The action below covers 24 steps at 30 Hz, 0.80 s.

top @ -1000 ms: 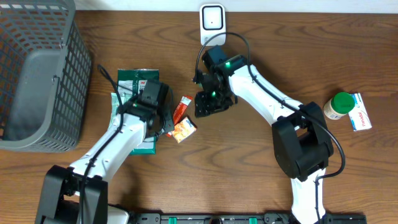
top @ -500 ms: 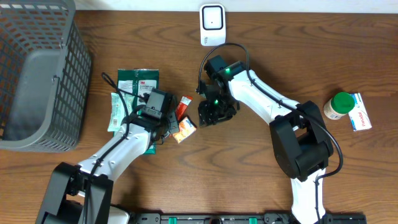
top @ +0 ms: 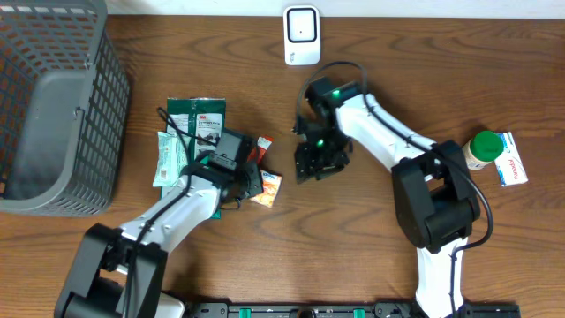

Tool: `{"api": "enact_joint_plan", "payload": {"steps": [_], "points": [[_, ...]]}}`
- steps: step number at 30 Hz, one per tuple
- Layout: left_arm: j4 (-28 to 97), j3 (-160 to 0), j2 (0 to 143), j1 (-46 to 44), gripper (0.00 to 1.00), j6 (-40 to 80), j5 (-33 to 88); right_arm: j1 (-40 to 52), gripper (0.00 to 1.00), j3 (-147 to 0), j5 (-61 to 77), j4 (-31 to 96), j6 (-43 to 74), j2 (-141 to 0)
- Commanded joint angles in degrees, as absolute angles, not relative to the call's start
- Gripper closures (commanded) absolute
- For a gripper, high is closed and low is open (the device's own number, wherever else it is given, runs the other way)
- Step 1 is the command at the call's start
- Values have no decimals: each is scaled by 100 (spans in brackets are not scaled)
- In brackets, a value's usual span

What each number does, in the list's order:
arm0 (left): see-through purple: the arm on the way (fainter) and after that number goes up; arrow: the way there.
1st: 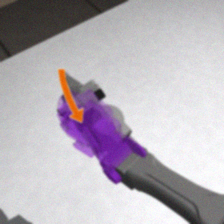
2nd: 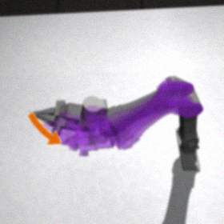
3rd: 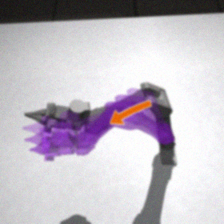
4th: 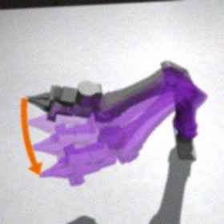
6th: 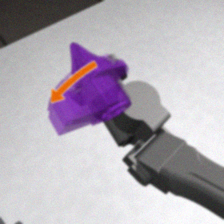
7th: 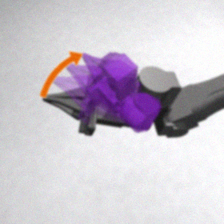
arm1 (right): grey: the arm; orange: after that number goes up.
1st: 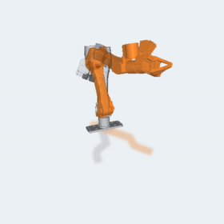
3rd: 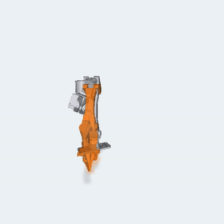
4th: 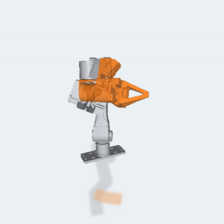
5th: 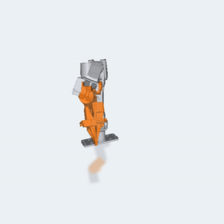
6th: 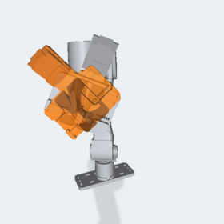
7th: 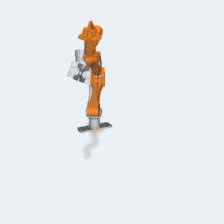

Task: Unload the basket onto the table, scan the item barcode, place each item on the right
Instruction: 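Move the right gripper left over the orange-and-white Kleenex pack, then lower the right gripper and close it on the Kleenex pack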

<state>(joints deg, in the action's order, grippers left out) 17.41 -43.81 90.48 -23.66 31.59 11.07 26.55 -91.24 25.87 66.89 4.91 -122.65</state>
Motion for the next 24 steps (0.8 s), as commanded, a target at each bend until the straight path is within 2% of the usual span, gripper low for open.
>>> {"api": "enact_joint_plan", "payload": {"steps": [1,11,20,24], "points": [[1712,-4296,9247,-2596,92,3454,1249,2375,51,-9094,2646,6873,235,-12298],[486,-4303,9389,-3376,92,3765,1374,1612,52,-9094,2945,7317,-272,-12296],[440,-4539,9389,-3398,92,3717,1260,1125,54,-9094,3684,7712,-972,-12289],[534,-4541,9389,-3395,92,3719,1221,1164,59,-8986,3883,7714,-996,-12289]]}}
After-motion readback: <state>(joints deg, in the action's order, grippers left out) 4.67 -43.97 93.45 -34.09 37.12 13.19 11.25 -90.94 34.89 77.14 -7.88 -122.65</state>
